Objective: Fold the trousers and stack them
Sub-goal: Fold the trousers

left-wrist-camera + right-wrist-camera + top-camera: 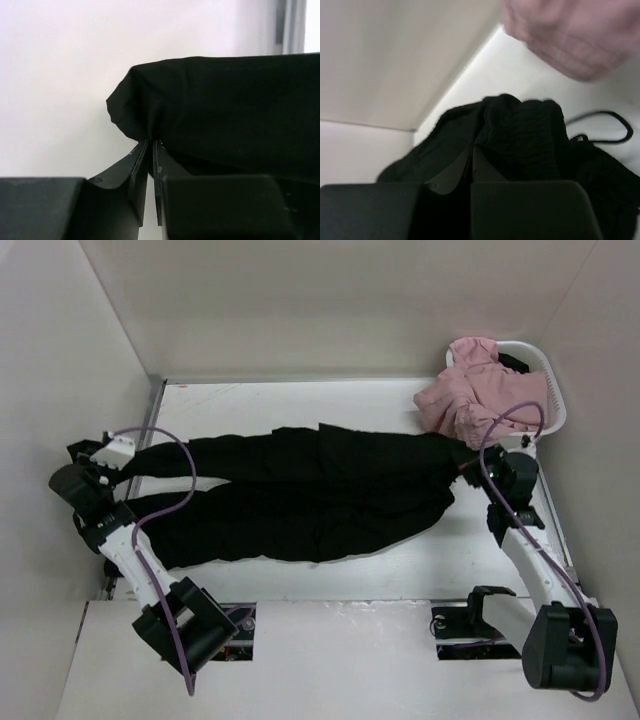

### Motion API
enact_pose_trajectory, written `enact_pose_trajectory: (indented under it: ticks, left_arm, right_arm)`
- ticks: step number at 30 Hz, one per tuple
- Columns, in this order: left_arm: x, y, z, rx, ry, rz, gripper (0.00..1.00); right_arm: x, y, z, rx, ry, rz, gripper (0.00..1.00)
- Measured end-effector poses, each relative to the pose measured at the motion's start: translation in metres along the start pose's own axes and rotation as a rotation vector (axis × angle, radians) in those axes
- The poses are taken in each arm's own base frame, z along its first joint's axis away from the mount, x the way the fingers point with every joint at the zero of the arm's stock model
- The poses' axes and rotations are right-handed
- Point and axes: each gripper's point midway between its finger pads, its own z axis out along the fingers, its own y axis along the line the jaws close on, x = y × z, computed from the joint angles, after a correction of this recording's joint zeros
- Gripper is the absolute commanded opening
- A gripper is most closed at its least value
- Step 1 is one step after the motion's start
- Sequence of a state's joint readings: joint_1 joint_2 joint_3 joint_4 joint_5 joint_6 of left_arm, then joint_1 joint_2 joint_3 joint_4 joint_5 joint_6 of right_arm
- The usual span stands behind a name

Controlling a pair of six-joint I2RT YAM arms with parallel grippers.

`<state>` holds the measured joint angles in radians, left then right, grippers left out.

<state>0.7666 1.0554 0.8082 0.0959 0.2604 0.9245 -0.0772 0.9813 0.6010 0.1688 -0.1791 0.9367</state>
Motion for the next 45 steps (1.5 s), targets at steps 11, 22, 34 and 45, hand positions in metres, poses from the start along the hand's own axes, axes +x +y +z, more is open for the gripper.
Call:
enact_pose_trajectory:
  ticks: [11, 22, 34, 45]
  left_arm:
    - [0.128, -0.123, -0.058, 0.372, 0.304, 0.099, 0.26]
    - [0.094, -0.06, -0.092, 0.557, 0.372, 0.067, 0.63]
    - [0.144, -0.162, -0.077, 1.02, 0.64, 0.012, 0.59]
    - [0.177, -0.159, -0.053, 0.947, 0.75, 0.112, 0.06]
  right_arm:
    - [0.06, -0.147, -0.047, 0.365, 0.041, 0.176, 0.67]
    - [0.059, -0.074, -0.055, 0.308, 0.119, 0.129, 1.0]
    - [0.073, -0.056, 0.015, 0.415, 0.264, 0.166, 1.0]
    - [0.088, -0.087, 0.053, 0.548, 0.307, 0.292, 0.78]
